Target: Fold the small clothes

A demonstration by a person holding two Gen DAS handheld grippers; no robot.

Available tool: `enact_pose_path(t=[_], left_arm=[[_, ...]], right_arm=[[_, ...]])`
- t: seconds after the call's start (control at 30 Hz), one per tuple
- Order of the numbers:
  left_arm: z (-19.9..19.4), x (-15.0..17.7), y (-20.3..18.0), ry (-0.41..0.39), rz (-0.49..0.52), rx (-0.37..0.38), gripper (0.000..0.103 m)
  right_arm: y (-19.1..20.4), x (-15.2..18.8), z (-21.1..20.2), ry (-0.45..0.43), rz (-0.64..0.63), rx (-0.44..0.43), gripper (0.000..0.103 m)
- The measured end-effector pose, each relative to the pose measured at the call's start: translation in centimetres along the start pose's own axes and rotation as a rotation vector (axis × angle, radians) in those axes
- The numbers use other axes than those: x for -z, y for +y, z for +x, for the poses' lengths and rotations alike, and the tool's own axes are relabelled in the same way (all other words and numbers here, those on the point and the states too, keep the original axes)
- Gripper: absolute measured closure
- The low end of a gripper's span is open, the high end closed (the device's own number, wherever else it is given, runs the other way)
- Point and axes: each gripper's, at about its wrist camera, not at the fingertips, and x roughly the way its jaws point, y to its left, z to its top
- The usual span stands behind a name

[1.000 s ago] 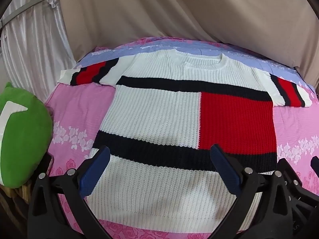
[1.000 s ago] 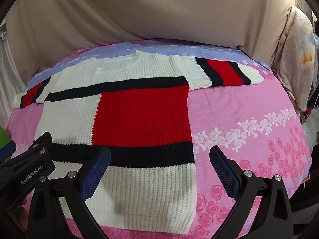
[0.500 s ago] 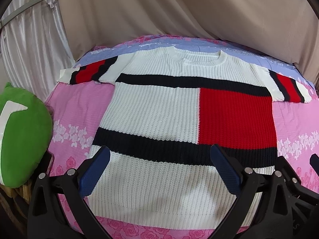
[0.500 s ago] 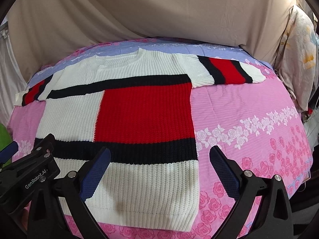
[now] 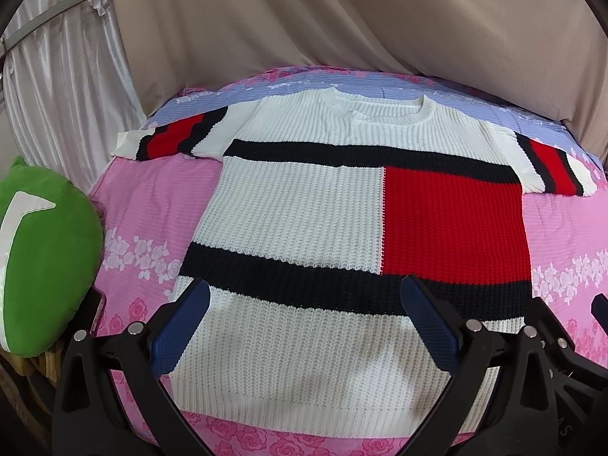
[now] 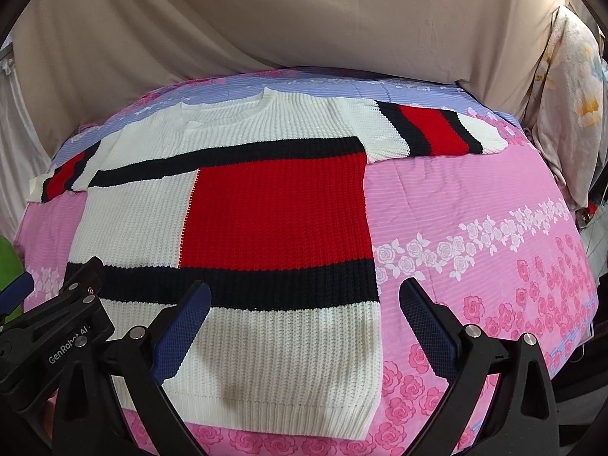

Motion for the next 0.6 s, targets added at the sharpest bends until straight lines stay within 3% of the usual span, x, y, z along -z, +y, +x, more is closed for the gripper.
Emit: enact_pose_path(t=[0.6], left_arm=[[0.13, 0.01, 0.10, 0.005, -0.001, -0.003, 0.005]], right_arm=[[0.04, -0.07, 0.04, 0.002, 0.000, 0.000, 0.005]])
